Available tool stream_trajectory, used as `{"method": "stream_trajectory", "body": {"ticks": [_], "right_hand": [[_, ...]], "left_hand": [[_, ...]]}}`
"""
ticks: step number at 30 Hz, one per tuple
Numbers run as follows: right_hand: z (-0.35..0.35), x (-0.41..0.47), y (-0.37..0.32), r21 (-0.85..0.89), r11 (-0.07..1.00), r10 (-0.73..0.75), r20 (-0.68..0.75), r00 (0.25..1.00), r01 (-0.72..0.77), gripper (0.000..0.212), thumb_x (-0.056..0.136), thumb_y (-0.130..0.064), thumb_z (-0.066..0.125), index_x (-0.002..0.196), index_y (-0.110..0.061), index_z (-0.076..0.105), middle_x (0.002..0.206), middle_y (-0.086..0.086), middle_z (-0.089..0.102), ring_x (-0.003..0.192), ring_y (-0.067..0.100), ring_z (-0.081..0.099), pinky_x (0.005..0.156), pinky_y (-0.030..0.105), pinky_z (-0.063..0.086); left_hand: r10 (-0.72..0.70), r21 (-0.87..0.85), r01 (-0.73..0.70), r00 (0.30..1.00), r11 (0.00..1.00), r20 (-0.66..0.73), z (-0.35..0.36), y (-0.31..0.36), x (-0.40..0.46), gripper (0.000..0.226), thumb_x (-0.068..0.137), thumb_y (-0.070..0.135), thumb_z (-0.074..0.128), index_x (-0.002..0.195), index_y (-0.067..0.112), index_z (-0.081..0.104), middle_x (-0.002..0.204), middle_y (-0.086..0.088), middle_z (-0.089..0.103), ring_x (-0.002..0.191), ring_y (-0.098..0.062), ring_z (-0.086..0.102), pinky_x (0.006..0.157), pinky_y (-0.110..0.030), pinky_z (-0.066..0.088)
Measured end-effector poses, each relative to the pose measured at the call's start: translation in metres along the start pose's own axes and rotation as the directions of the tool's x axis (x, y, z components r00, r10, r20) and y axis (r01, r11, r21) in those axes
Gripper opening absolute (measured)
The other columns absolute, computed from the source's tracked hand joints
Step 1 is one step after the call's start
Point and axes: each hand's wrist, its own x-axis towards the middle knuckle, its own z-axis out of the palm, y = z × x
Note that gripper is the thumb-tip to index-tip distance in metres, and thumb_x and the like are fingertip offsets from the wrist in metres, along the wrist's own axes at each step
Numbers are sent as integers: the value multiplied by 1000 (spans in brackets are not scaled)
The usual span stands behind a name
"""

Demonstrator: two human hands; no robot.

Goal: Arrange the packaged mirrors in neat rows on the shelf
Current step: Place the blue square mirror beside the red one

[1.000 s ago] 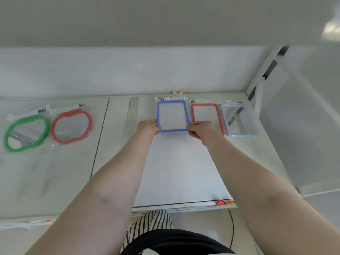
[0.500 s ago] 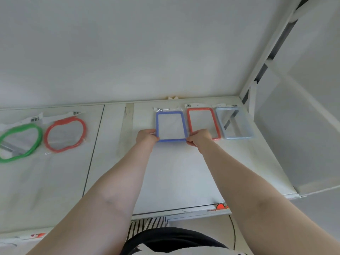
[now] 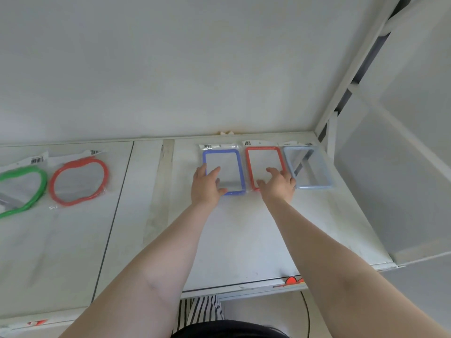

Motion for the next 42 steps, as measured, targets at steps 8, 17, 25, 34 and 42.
{"method": "stream_trajectory", "body": {"ticks": [8, 17, 25, 34, 42], "right_hand": [[6, 6, 18, -78, 992, -85, 130, 988, 96, 50, 91, -43, 56, 139, -34, 44, 161, 12, 11, 149, 30, 0, 122, 41, 4], [1, 5, 21, -19, 996, -87, 144, 986, 91, 34, 91, -38, 58, 122, -24, 58, 160, 10, 15, 149, 30, 4, 121, 39, 8], [0, 13, 30, -21, 996, -90, -34, 995, 90, 50, 91, -45, 54, 139, -33, 47, 157, 6, 25, 146, 29, 16, 119, 42, 19], [-15, 37, 58, -79, 994, 76, 75, 994, -70, 59, 89, -45, 58, 144, -36, 37, 158, 9, 21, 147, 34, 11, 120, 46, 15], [-30, 28, 46, -26, 1000, 17, 13, 1000, -17, 55, 89, -41, 61, 139, -26, 46, 148, 10, 41, 139, 32, 29, 110, 45, 34]], "left_hand": [[81, 53, -85, 993, 995, 81, 22, -1, 10, 45, 84, 28, 69, 126, 18, 57, 161, -17, 9, 150, -34, 3, 120, -34, 18], [101, 14, -102, 991, 995, 90, 20, -4, 14, 27, 85, 24, 68, 107, 13, 60, 159, -16, 18, 150, -34, 4, 116, -33, 22], [109, 62, -116, 989, 991, 99, 17, -1, 12, 34, 85, 32, 67, 117, 24, 60, 160, -15, 13, 150, -33, 1, 121, -43, 13], [93, 103, -101, 993, 990, 77, 23, 2, 13, 24, 87, 32, 64, 106, 19, 60, 153, -14, 28, 149, -34, 9, 117, -46, 17], [75, 59, -78, 996, 995, 42, 6, 18, 5, 48, 90, 27, 60, 137, 24, 51, 153, -10, 34, 142, -26, 34, 116, -36, 27]]}}
